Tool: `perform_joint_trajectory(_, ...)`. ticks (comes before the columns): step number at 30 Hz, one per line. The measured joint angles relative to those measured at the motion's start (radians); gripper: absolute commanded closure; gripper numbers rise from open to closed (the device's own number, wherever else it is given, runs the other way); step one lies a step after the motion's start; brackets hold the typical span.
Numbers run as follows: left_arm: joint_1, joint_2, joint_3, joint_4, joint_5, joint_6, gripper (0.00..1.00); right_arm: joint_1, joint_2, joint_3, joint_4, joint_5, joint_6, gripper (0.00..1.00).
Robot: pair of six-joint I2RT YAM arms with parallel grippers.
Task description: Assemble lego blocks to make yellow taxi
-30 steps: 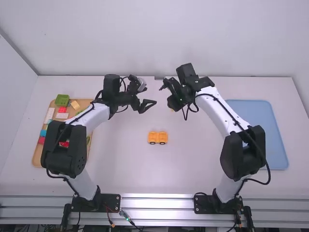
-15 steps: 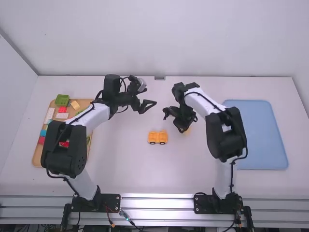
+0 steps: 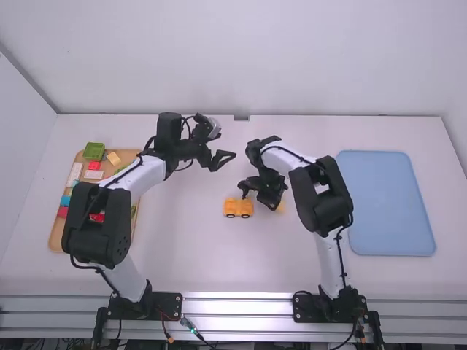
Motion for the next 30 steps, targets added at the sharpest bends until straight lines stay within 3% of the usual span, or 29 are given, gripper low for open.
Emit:
perform_joint_trajectory(21, 0.0, 0.0, 0.0, 0.005, -0.012, 0.0, 0.01, 0.005, -0.002, -0.027, 0.059, -0.026, -0.067, 0.88)
perform_joint_trajectory(30, 0.0, 0.0, 0.0, 0.006, -0.015, 0.0, 0.01, 0.003, -0.116, -0.166, 0.174, -0.046, -0.106, 0.87)
